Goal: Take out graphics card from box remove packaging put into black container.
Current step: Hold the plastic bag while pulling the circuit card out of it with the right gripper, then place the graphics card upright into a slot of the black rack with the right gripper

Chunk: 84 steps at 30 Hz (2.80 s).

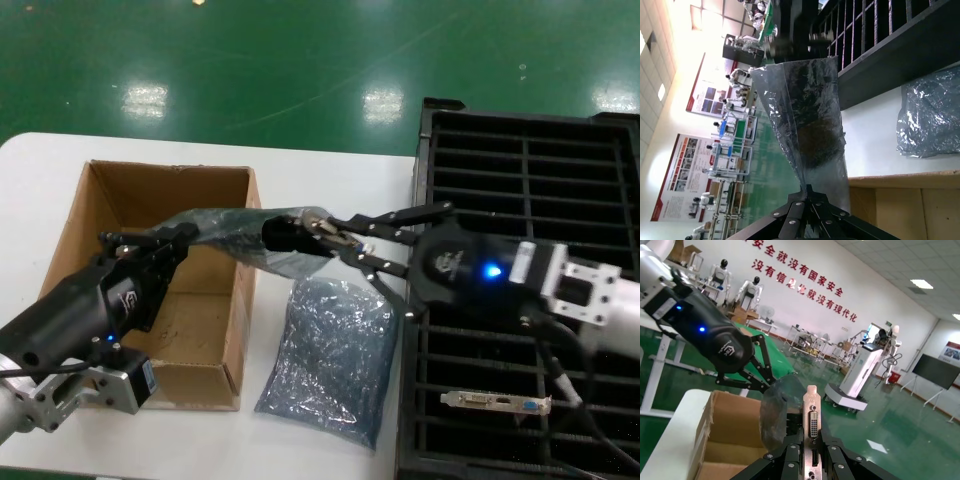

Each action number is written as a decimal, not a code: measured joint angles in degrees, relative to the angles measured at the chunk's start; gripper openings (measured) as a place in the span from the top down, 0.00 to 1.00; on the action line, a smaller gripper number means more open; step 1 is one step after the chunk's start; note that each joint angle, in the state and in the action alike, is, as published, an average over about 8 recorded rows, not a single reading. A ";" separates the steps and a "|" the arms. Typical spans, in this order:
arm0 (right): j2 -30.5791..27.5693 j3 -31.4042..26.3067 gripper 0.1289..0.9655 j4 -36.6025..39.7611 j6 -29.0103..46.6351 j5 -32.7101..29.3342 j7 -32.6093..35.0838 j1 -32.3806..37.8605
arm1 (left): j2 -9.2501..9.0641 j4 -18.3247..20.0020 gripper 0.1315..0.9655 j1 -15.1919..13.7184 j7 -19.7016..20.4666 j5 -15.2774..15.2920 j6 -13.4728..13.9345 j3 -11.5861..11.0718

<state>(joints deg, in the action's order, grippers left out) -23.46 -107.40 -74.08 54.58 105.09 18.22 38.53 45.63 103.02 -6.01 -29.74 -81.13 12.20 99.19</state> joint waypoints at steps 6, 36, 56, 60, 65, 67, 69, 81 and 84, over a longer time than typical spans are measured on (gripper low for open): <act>-5.67 2.94 0.93 -6.86 0.75 1.81 -0.25 -4.22 | 0.00 0.00 0.99 0.00 0.00 0.00 0.00 0.00; -25.51 15.71 0.93 -20.02 -2.91 3.46 -4.44 -20.51 | 0.00 0.00 0.99 0.00 0.00 0.00 0.00 0.00; -30.14 3.64 0.93 -18.58 4.35 -10.16 -22.12 -5.53 | 0.00 0.00 0.99 0.00 0.00 0.00 0.00 0.00; -30.80 2.46 0.93 -18.54 7.49 -10.76 -24.18 -2.66 | 0.00 0.00 0.99 0.00 0.00 0.00 0.00 0.00; -31.17 1.45 0.93 -18.48 10.59 -11.18 -25.93 0.08 | 0.00 0.00 0.99 0.00 0.00 0.00 0.00 0.00; -31.17 0.96 0.93 -18.31 11.65 -11.58 -26.51 1.06 | 0.00 0.00 0.99 0.00 0.00 0.00 0.00 0.00; -31.04 0.36 0.93 -17.99 12.64 -12.20 -27.03 2.02 | 0.00 0.00 0.99 0.00 0.00 0.00 0.00 0.00; -28.52 -2.41 0.93 -14.65 15.33 -16.06 -27.02 5.89 | 0.00 0.00 0.99 0.00 0.00 0.00 0.00 0.00; -27.94 -2.60 0.93 -13.68 15.35 -16.67 -26.54 6.39 | 0.00 0.00 0.99 0.00 0.00 0.00 0.00 0.00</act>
<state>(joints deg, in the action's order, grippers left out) -51.40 -110.00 -87.76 69.93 88.42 -8.32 44.92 45.62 103.02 -6.01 -29.74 -81.13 12.20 99.19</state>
